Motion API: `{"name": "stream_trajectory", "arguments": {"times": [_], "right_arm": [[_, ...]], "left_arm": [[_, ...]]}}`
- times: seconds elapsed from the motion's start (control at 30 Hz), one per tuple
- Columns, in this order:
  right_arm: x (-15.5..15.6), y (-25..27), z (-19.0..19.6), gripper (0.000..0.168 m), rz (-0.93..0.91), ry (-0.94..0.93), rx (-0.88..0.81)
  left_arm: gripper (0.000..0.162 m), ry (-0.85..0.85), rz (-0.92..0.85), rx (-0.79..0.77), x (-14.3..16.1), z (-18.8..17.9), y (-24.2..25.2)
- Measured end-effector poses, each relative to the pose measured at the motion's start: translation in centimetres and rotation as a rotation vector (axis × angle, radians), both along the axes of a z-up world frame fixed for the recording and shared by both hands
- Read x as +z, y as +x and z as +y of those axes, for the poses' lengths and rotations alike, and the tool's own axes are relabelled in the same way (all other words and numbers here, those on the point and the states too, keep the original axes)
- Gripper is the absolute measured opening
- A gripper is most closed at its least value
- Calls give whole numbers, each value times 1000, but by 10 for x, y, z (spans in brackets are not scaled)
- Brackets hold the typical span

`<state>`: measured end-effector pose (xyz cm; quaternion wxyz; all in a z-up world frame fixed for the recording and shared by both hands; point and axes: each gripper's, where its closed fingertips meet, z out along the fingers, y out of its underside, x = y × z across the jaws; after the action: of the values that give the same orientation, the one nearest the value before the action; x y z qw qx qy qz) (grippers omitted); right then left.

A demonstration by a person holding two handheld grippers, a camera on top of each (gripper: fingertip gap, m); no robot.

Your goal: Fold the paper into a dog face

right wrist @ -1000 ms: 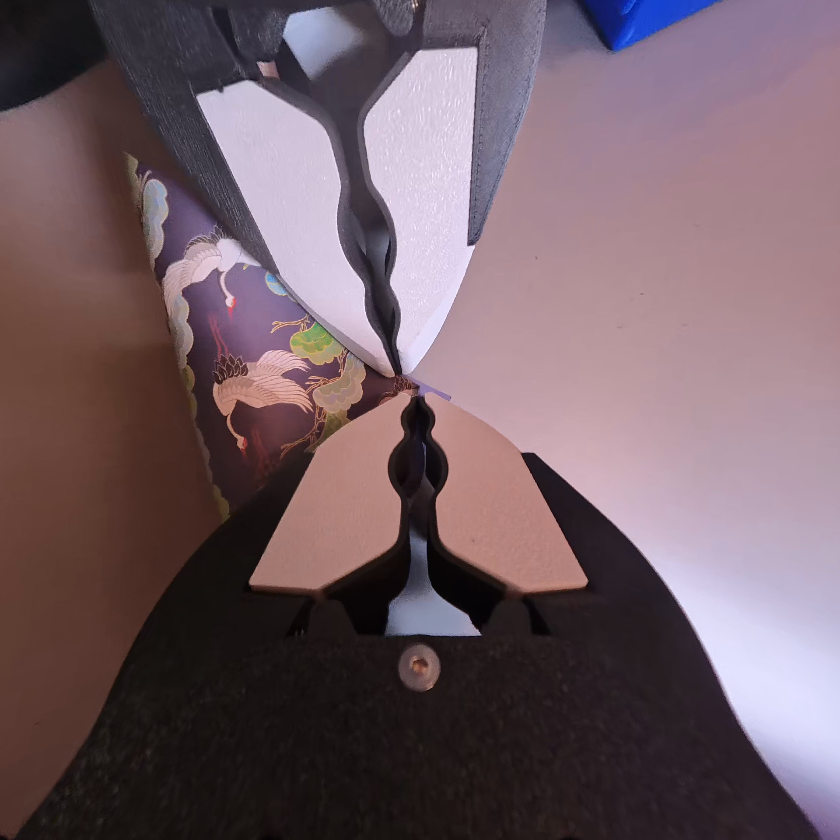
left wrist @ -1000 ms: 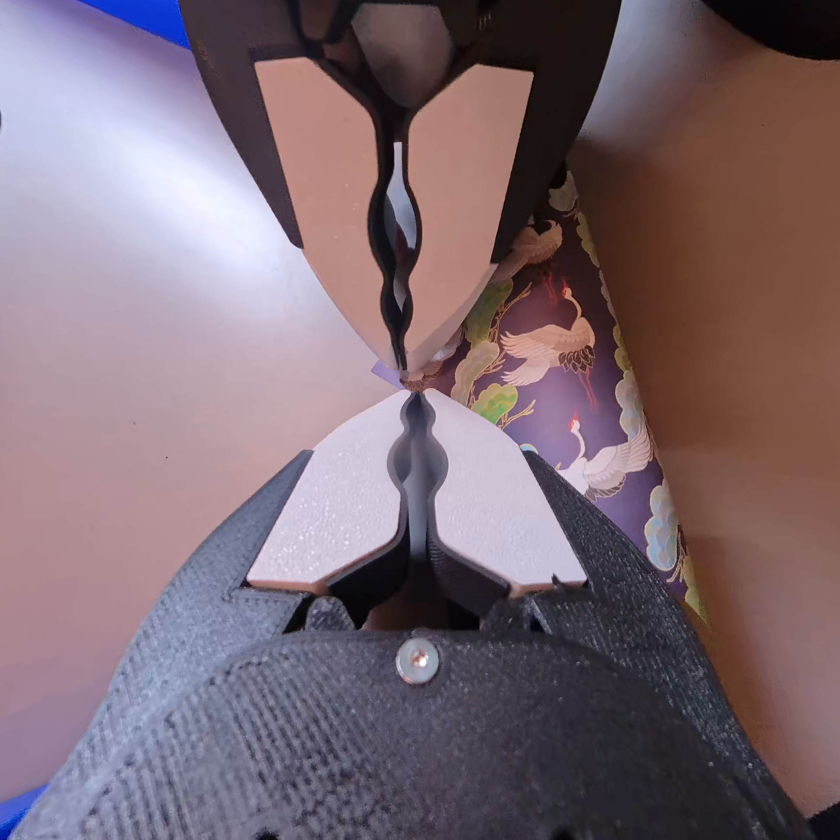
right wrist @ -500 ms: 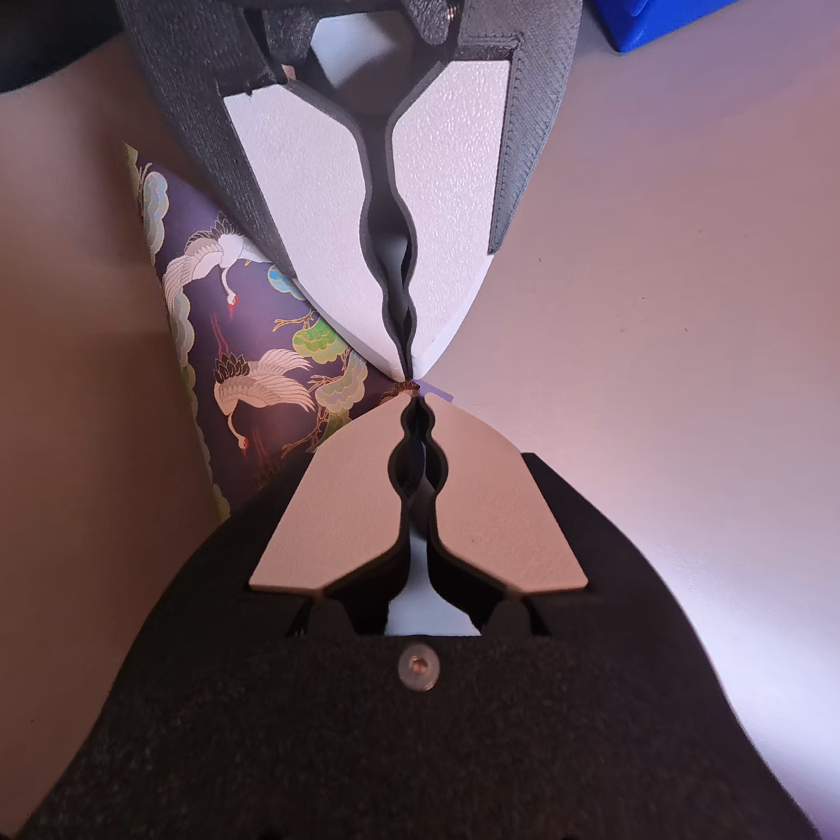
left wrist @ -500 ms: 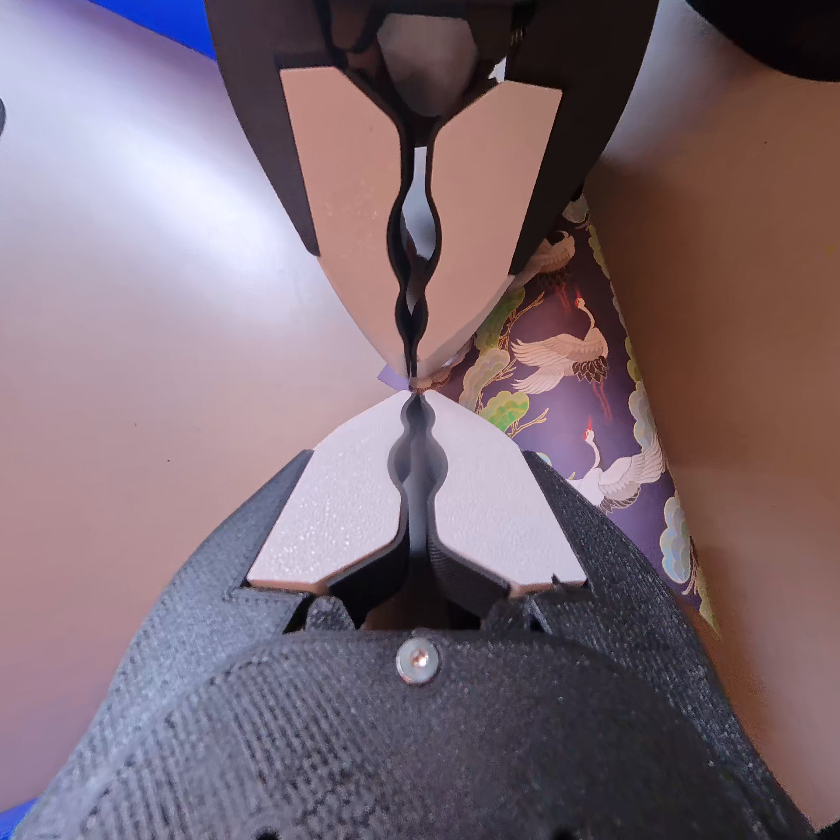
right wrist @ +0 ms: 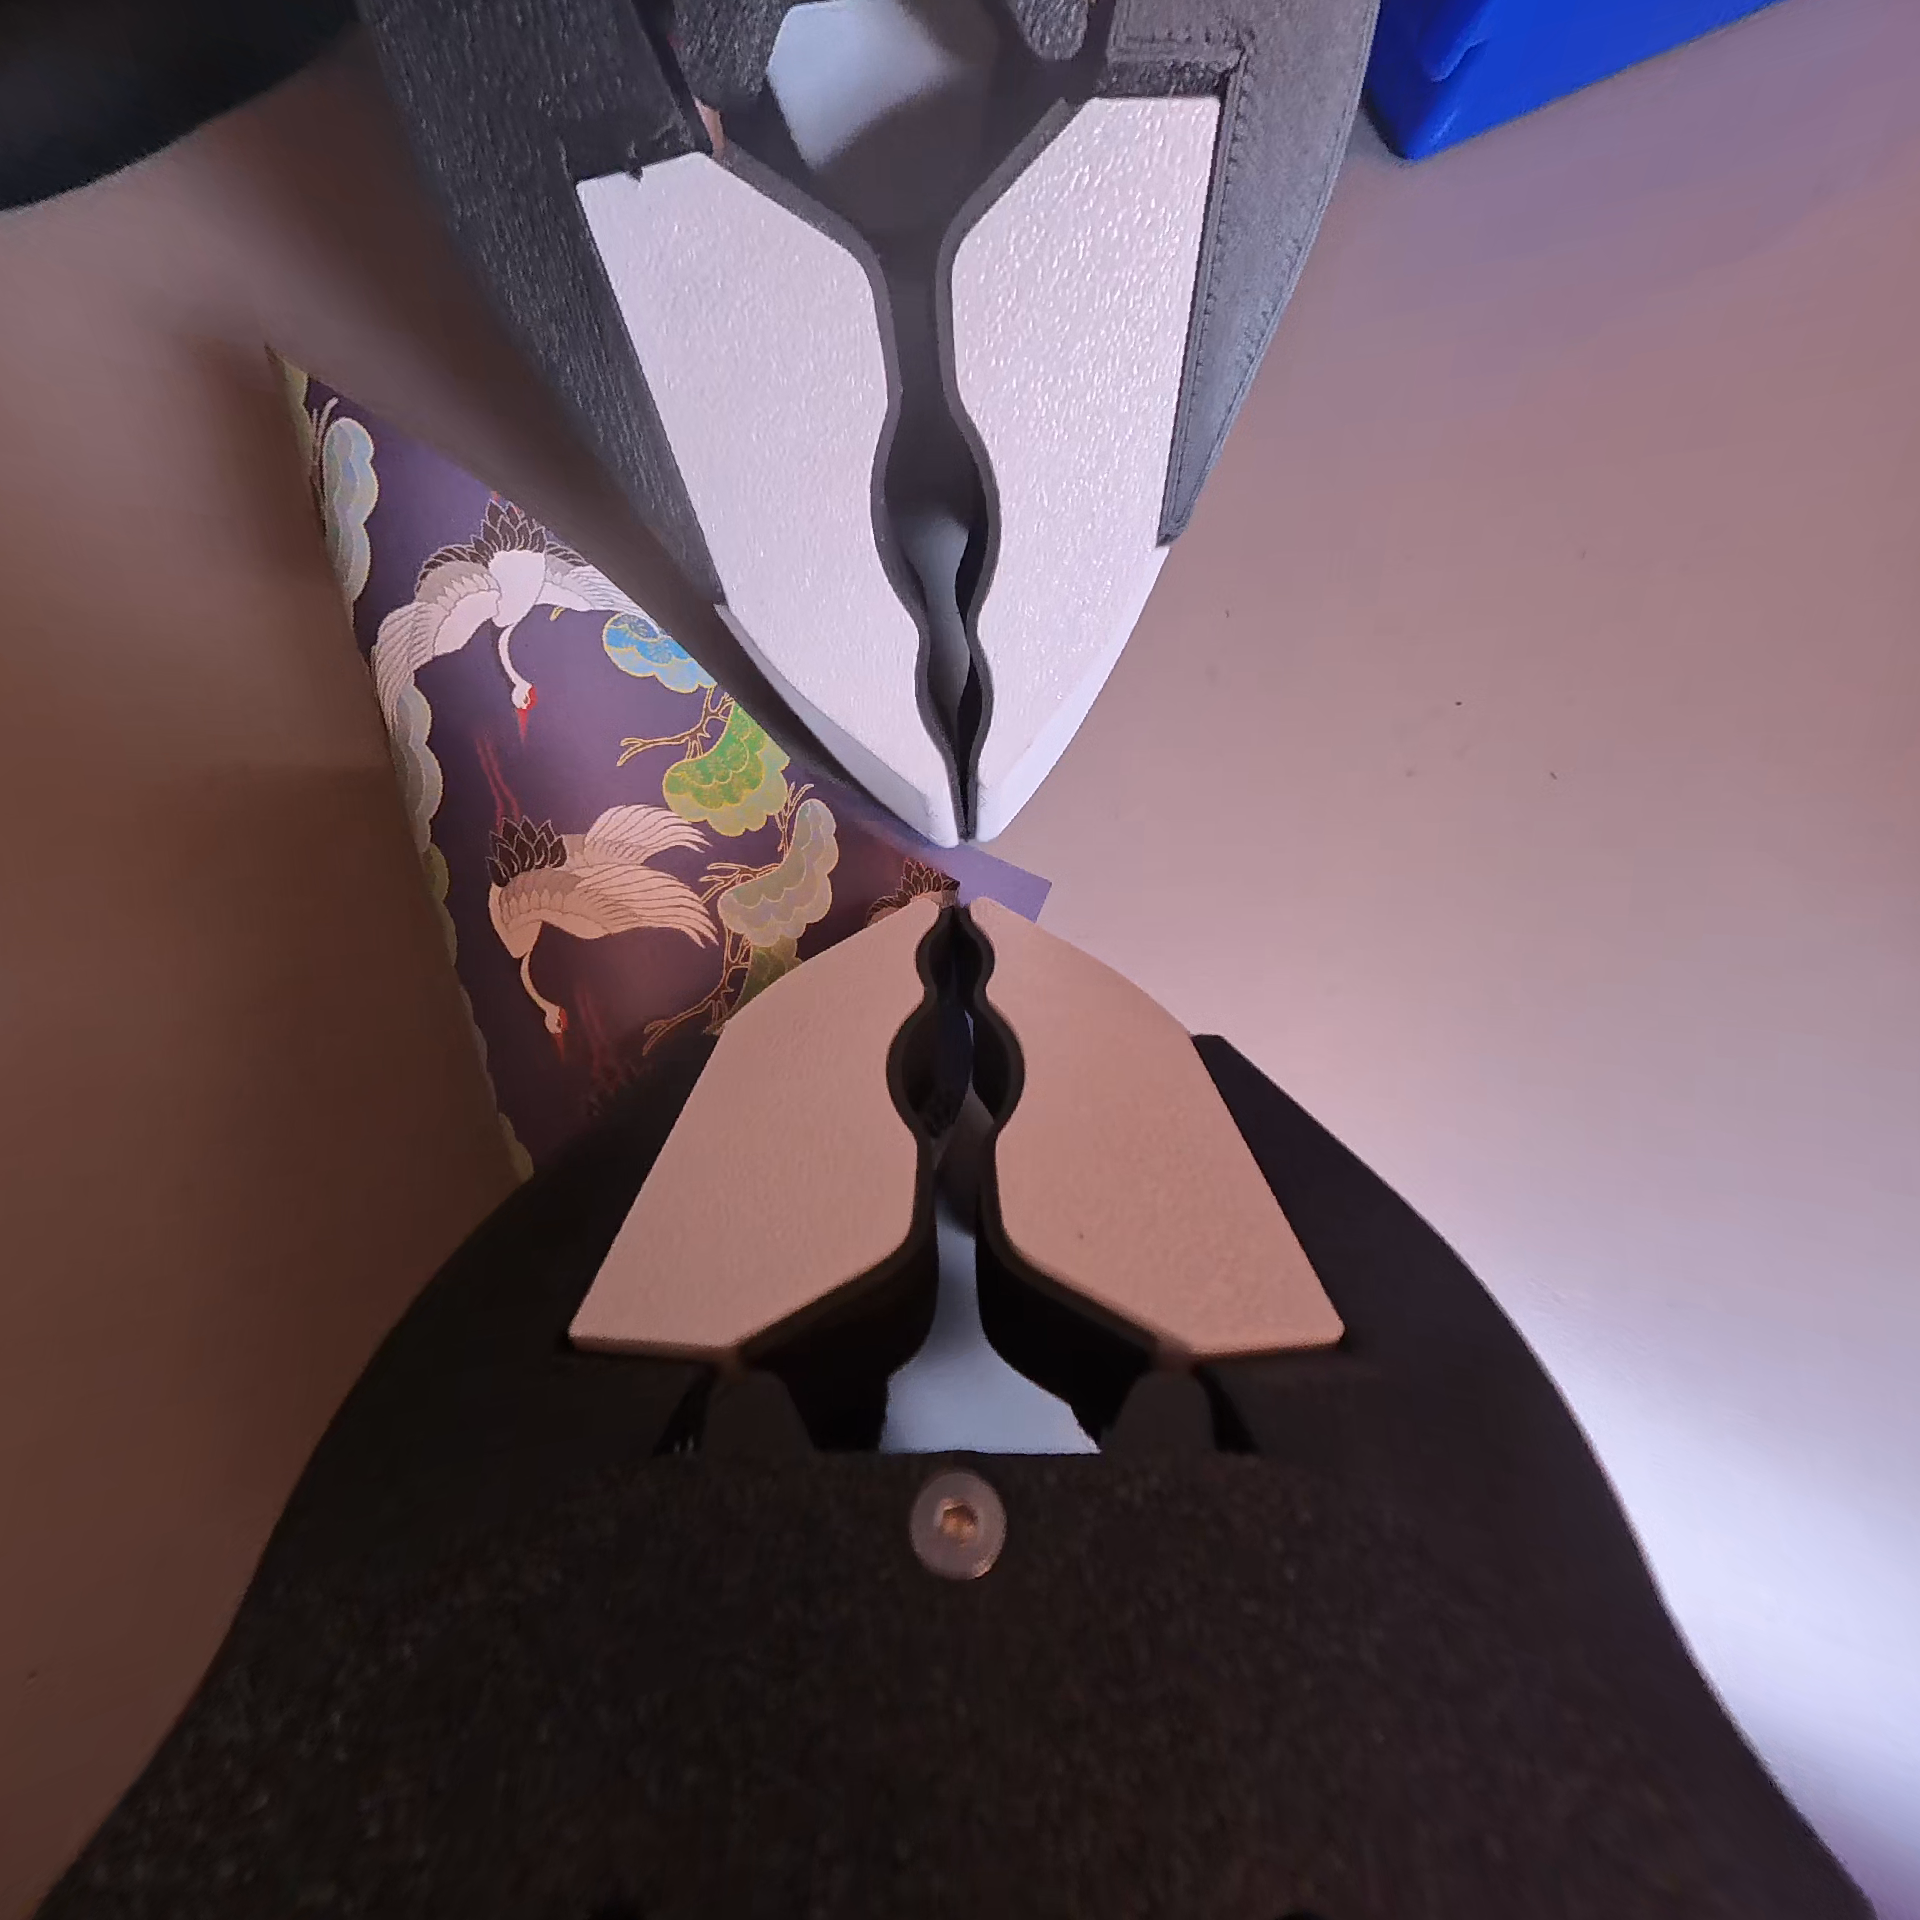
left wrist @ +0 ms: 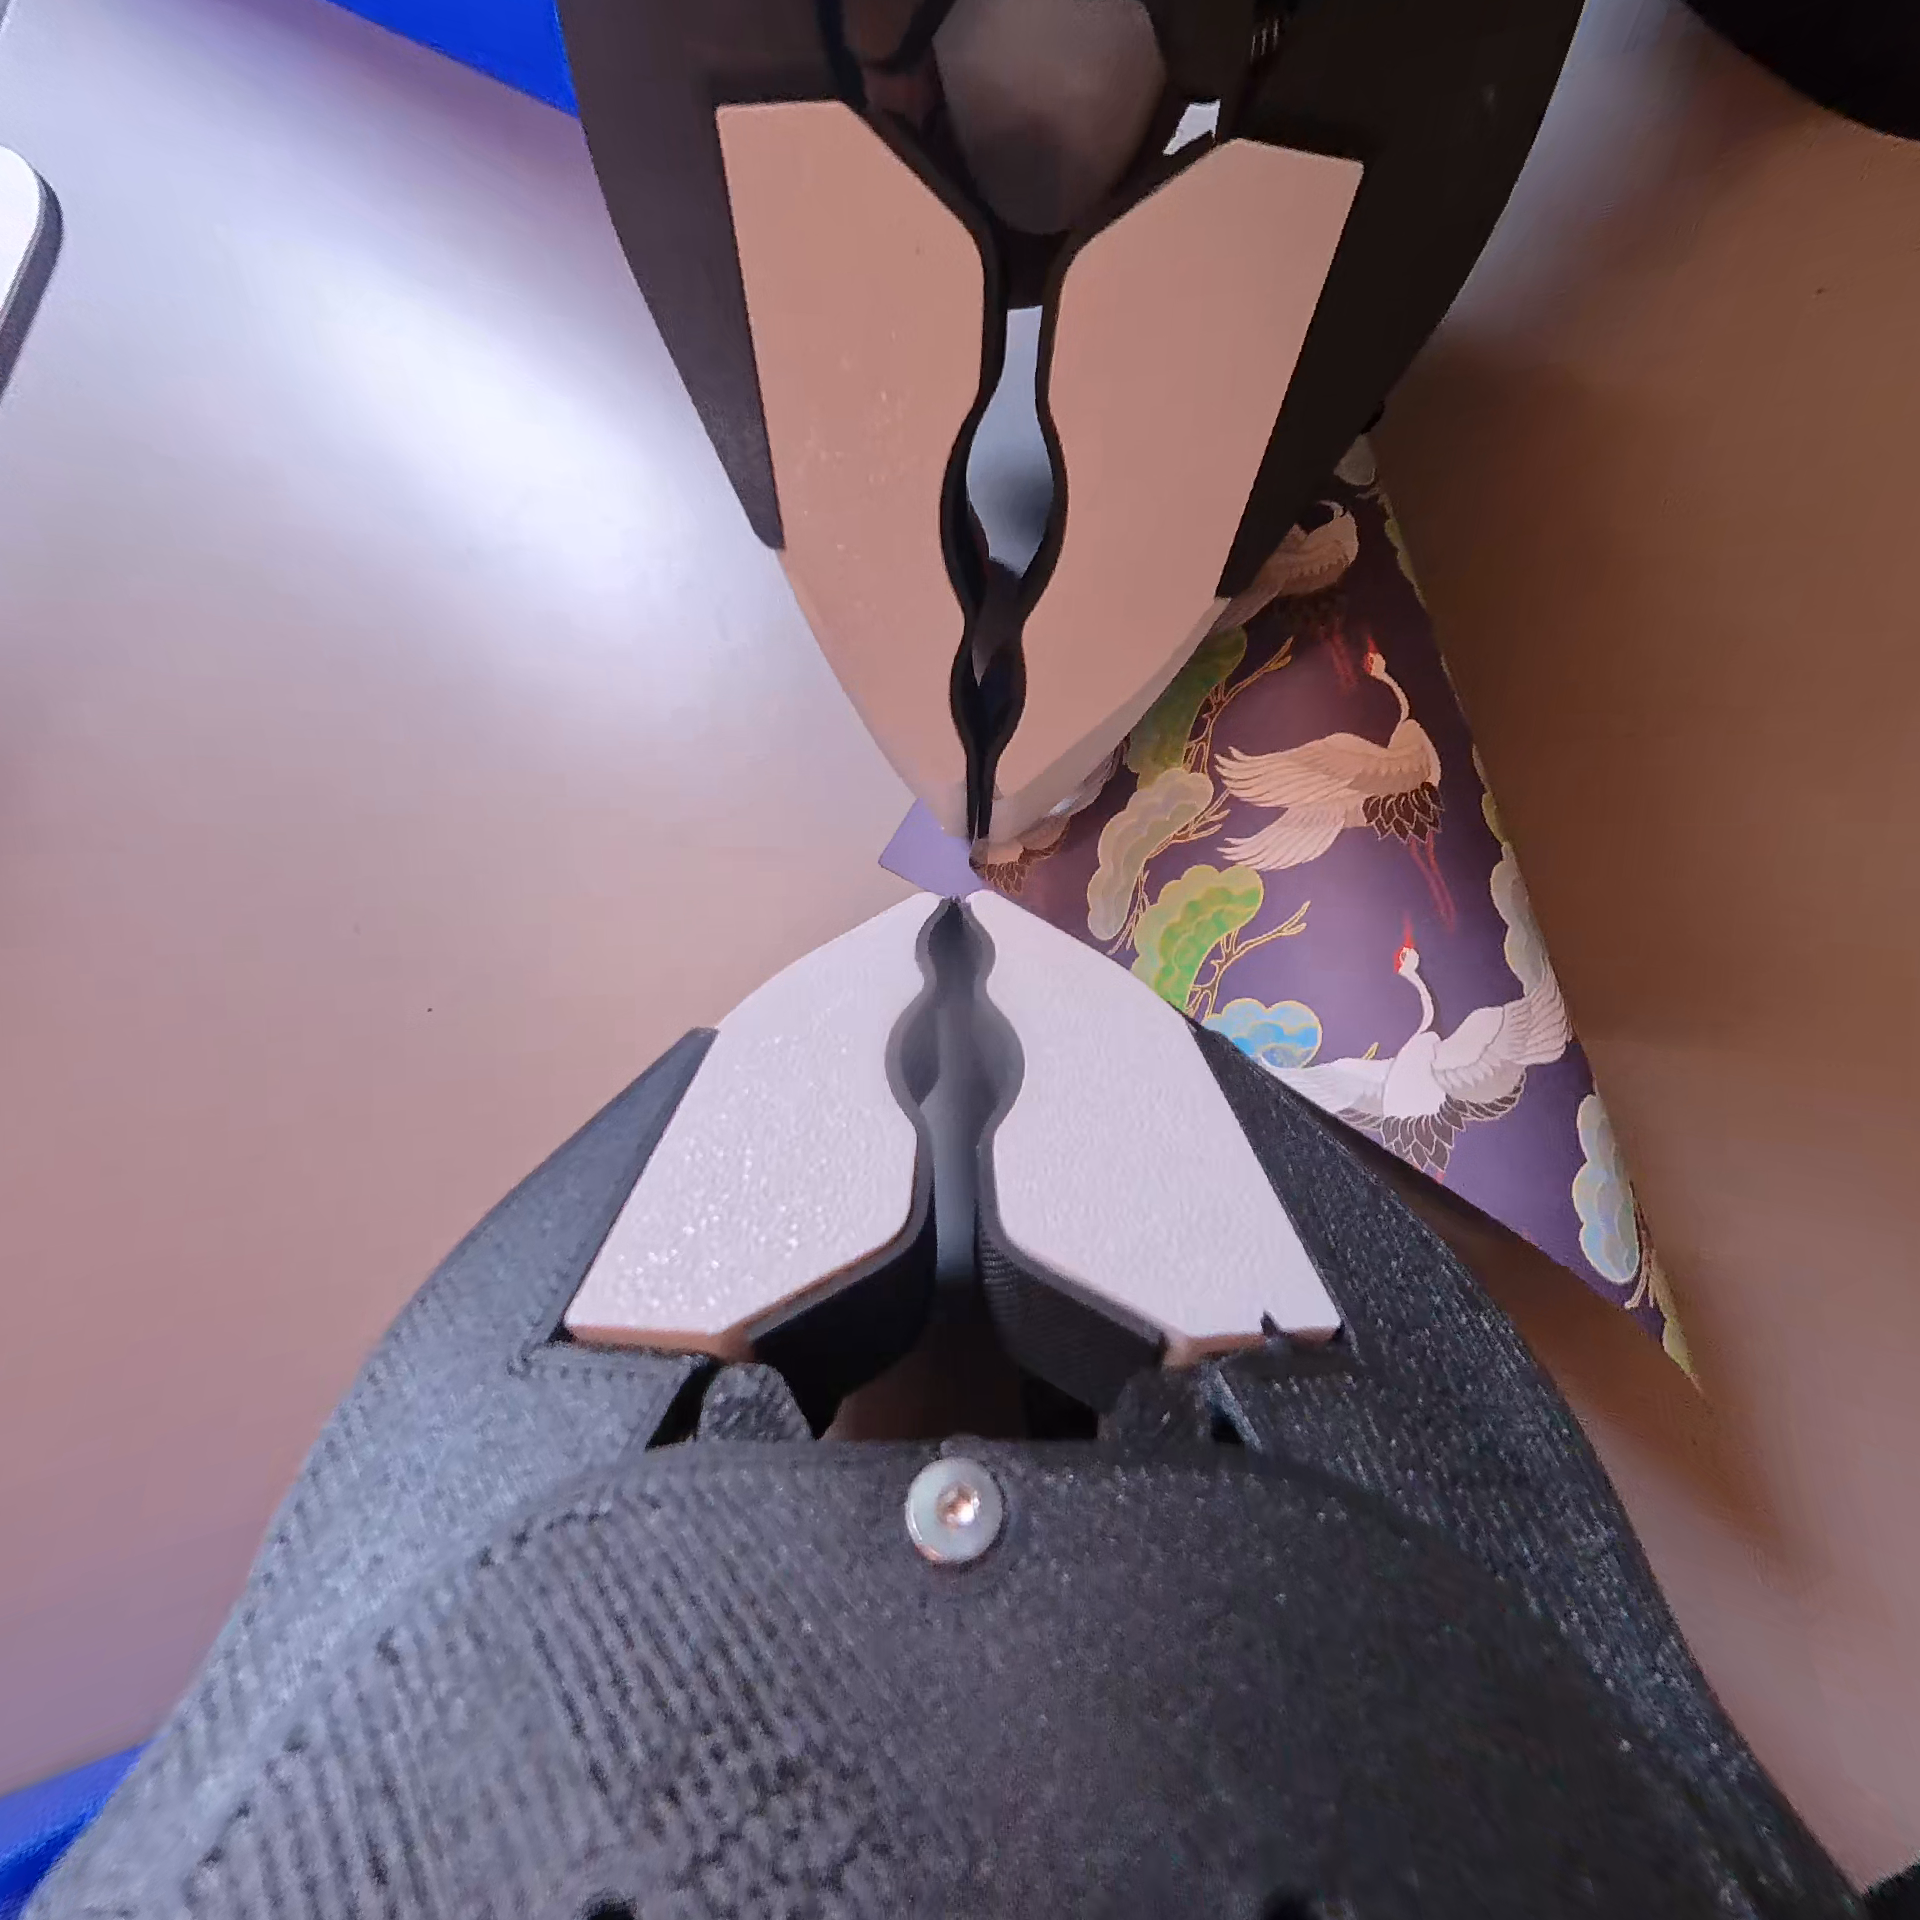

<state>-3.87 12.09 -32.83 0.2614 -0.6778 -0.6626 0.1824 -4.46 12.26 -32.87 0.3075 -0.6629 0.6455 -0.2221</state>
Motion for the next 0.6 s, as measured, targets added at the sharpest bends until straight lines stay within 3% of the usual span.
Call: {"name": "stream_trajectory", "arguments": {"times": [0.6], "right_arm": [[0, -6, 1, 0, 4, 40, 1]], "left_arm": [[0, -31, 4, 23, 0, 1, -10]]}}
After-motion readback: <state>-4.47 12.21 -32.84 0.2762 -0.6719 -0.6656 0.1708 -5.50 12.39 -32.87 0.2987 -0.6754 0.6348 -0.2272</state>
